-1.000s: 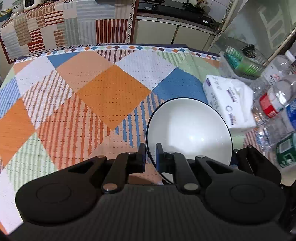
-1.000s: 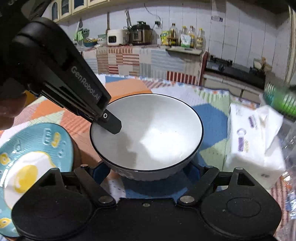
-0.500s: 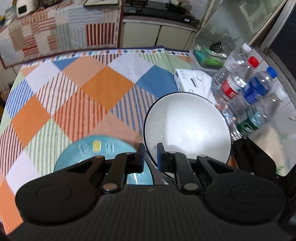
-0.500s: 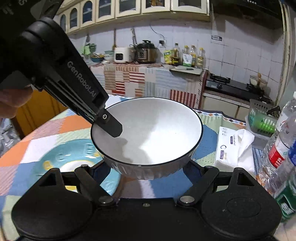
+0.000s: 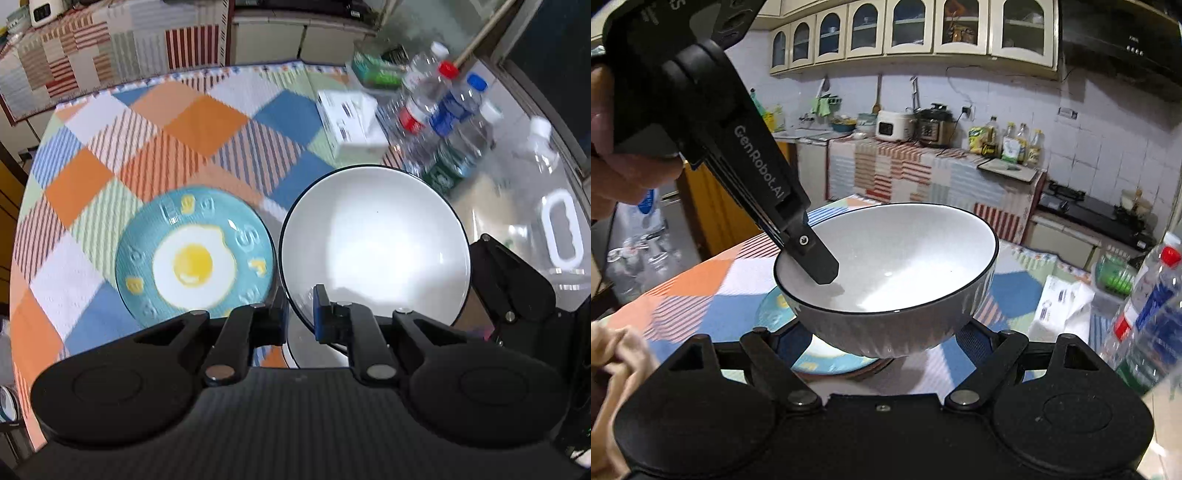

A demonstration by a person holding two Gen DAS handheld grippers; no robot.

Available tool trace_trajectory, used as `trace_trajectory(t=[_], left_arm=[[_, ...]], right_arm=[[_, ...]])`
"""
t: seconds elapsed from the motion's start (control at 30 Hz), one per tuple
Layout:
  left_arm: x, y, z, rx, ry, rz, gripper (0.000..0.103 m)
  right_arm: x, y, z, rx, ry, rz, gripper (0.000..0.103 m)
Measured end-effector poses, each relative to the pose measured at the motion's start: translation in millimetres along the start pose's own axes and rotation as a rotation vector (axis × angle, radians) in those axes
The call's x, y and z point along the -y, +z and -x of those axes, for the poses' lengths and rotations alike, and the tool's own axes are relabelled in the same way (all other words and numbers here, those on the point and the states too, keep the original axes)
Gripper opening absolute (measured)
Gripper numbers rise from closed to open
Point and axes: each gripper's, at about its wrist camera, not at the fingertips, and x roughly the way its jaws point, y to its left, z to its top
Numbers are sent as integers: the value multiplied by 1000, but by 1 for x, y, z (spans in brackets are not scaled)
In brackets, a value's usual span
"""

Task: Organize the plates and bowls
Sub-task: 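Carry the third bowl over the bowl stack and lower it inside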

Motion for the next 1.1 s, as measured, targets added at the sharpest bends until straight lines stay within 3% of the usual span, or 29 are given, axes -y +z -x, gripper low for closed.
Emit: trace_trajectory(t=[0.3, 0.47, 0.87, 1.1], left_arm=[[13, -26, -31, -148, 10, 16, 11], [14, -34, -48, -187, 17, 26, 11], [26, -43, -55, -134, 91, -51, 11], [27, -50, -61, -147, 90, -80, 11]], right_arm=[[-1, -41, 6, -90, 78, -87, 88], [0, -58, 2, -129, 104, -124, 88], [12, -75, 2, -152, 198, -177, 88], [10, -80, 1, -167, 190, -191, 88]])
